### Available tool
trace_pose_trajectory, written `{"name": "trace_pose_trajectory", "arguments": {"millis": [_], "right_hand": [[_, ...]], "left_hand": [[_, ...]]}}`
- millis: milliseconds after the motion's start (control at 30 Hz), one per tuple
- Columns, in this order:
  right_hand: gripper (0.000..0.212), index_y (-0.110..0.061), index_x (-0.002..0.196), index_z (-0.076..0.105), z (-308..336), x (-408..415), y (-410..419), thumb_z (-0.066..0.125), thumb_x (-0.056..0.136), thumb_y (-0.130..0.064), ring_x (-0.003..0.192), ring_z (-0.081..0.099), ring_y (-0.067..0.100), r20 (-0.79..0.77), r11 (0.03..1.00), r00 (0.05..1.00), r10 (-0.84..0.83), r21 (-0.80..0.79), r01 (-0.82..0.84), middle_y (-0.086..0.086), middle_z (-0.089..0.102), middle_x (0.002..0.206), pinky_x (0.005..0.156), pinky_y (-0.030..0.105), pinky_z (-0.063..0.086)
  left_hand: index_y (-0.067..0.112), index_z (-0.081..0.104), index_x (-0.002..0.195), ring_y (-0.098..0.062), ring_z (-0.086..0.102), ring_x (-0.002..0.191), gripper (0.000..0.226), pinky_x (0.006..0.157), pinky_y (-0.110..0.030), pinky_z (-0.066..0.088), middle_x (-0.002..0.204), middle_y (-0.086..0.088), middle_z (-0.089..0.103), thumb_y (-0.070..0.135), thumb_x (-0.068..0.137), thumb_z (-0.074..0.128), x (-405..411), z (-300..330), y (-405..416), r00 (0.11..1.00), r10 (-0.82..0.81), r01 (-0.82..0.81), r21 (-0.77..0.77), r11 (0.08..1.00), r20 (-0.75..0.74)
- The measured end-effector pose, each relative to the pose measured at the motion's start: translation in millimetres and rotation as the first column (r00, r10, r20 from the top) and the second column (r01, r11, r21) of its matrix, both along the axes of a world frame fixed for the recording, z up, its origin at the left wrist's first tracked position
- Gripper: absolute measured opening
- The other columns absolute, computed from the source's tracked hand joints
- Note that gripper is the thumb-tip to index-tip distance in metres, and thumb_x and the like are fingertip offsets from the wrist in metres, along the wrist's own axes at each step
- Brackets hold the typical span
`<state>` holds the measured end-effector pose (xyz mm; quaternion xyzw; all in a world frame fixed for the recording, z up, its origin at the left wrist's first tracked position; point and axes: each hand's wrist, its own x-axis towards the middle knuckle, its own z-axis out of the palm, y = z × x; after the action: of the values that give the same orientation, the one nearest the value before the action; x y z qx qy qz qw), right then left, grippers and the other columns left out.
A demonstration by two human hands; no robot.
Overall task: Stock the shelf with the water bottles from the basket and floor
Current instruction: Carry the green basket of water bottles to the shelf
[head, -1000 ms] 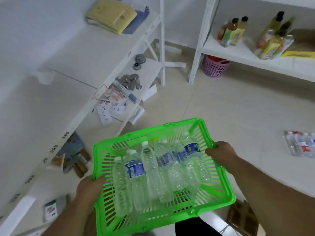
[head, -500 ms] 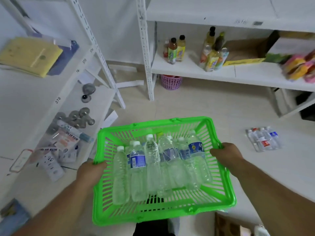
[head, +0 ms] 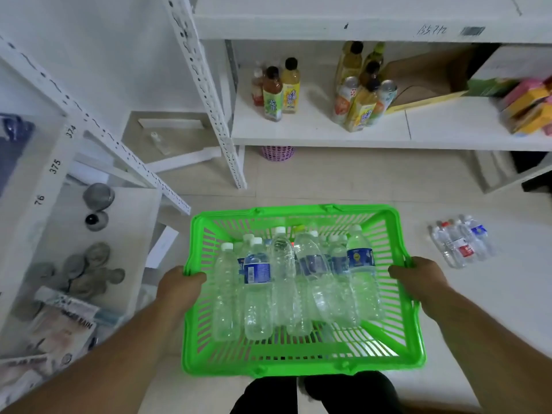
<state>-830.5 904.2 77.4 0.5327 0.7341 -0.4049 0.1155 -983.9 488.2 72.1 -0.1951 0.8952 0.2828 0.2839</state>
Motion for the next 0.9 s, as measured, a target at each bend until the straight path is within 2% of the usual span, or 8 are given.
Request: {"name": "trace_pose_trajectory", "arguments": {"millis": [200,300,433,567,700,833,900], "right_hand": [[0.012,-0.006,0.074,0.068,-43.5,-69.4,43.6,0.077,0.073,-0.014,0.056,0.057,0.026,0.014,0.999,1.000,-0.028,-0.031,0.028,0.010,0.062,0.060,0.057,0.032,0.047],[0.012,-0.007,0.075,0.067,-69.5,-104.1,65.3,0.077,0.074,-0.014,0.056,0.057,0.027,0.029,0.997,0.999,-0.039,-0.061,0.041,0.011,0.061,0.061,0.057,0.034,0.047],[0.012,-0.009,0.073,0.066,-114.9,-149.4,89.6,0.075,0.074,-0.017,0.056,0.057,0.028,0.072,0.998,0.997,-0.025,-0.059,0.029,0.012,0.060,0.060,0.055,0.033,0.046],[0.012,-0.009,0.072,0.065,-174.6,-190.8,110.8,0.074,0.075,-0.017,0.052,0.053,0.025,0.073,0.998,0.997,-0.023,-0.060,0.028,0.009,0.057,0.056,0.052,0.029,0.041],[0.012,-0.010,0.071,0.064,-246.7,-225.1,122.6,0.074,0.075,-0.016,0.051,0.051,0.024,0.075,0.997,0.997,-0.036,-0.072,0.041,0.007,0.054,0.054,0.051,0.029,0.040],[0.007,-0.011,0.074,0.067,-324.5,-254.4,132.2,0.073,0.075,-0.015,0.054,0.053,0.025,0.071,0.996,0.996,-0.058,-0.066,0.063,0.009,0.057,0.058,0.054,0.032,0.043],[0.006,-0.011,0.075,0.067,-360.4,-266.9,135.1,0.073,0.076,-0.013,0.056,0.054,0.026,0.061,0.996,0.996,-0.065,-0.063,0.069,0.011,0.059,0.061,0.056,0.032,0.045]], "left_hand": [[0.006,0.067,0.080,-0.034,0.061,0.074,0.017,0.067,-0.040,0.049,0.077,-0.016,0.064,0.023,0.083,0.070,-84.9,-29.4,46.8,1.000,-0.018,0.018,-0.033,0.999,-0.006],[0.011,0.064,0.077,-0.034,0.063,0.077,0.015,0.074,-0.045,0.052,0.081,-0.017,0.065,0.023,0.084,0.069,-116.7,-47.0,71.1,1.000,0.014,-0.014,-0.030,0.999,0.012],[0.017,0.060,0.071,-0.033,0.062,0.074,0.017,0.072,-0.044,0.052,0.081,-0.018,0.065,0.023,0.083,0.071,-157.3,-90.3,96.8,0.997,0.071,-0.069,-0.044,0.997,0.031],[0.016,0.060,0.073,-0.030,0.060,0.069,0.023,0.063,-0.037,0.048,0.075,-0.015,0.063,0.036,0.072,0.070,-197.4,-147.9,117.9,0.995,0.084,-0.082,-0.028,0.996,0.057],[0.014,0.062,0.076,-0.031,0.061,0.071,0.022,0.069,-0.042,0.052,0.078,-0.017,0.066,0.034,0.077,0.071,-234.2,-223.3,132.3,0.998,0.059,-0.058,-0.047,0.997,0.038],[0.008,0.067,0.079,-0.030,0.060,0.067,0.041,0.060,-0.035,0.045,0.070,-0.013,0.064,0.045,0.063,0.060,-265.5,-299.9,146.1,1.000,-0.002,0.003,-0.068,0.998,0.014],[0.008,0.068,0.080,-0.033,0.063,0.070,0.040,0.064,-0.038,0.049,0.072,-0.016,0.066,0.044,0.062,0.061,-277.9,-337.6,153.1,1.000,0.007,-0.007,-0.057,0.998,-0.004]]}}
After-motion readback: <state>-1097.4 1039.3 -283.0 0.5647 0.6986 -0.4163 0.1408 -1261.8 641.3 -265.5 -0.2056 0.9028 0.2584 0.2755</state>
